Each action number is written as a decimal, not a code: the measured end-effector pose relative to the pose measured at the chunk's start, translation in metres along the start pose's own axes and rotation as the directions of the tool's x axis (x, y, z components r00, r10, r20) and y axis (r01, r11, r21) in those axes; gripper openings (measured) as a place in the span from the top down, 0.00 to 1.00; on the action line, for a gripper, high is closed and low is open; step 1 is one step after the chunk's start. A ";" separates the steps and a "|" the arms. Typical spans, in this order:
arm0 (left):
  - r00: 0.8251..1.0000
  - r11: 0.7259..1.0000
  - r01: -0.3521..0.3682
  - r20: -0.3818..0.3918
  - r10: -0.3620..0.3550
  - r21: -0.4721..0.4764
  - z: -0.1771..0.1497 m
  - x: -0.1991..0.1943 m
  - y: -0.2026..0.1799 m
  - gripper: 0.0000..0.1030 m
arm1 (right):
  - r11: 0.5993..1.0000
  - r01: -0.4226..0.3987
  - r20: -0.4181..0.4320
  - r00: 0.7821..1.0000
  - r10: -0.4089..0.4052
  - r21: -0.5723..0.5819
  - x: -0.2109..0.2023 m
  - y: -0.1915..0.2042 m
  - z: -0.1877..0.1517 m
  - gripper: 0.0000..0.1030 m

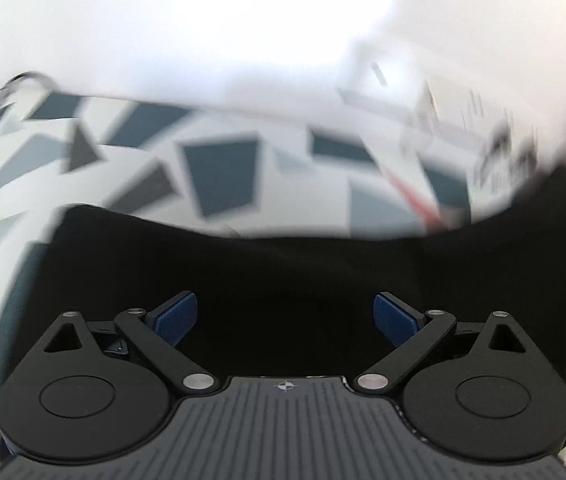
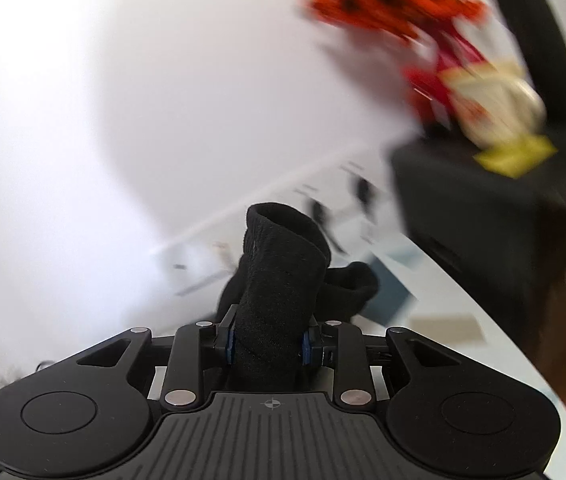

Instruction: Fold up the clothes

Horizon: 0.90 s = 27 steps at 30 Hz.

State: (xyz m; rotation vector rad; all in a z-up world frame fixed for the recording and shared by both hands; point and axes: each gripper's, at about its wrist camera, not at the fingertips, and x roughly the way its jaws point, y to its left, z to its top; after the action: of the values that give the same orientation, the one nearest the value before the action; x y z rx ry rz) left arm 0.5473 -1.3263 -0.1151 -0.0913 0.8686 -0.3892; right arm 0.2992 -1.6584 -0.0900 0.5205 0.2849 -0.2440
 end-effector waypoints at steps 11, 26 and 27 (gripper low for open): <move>0.989 0.941 0.010 0.145 0.042 -0.339 -0.021 -0.080 0.188 0.05 | 0.878 -0.242 -0.090 0.970 0.225 -0.413 0.046 0.196 -0.033 0.75; 0.993 0.919 -0.058 0.074 0.094 -0.390 -0.067 -0.105 0.296 0.05 | 0.693 -0.463 -0.591 0.804 0.067 -0.552 0.124 0.321 -0.186 0.37; 0.994 0.921 -0.056 0.070 0.090 -0.385 -0.065 -0.104 0.298 0.05 | 0.703 -0.469 -0.599 0.797 0.075 -0.535 0.123 0.322 -0.180 0.37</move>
State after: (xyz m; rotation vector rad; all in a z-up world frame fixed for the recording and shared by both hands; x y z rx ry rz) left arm 0.5258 -1.0068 -0.1519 -0.4342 0.8512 -0.1389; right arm 0.4734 -1.3135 -0.1339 -0.1132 0.8063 0.3346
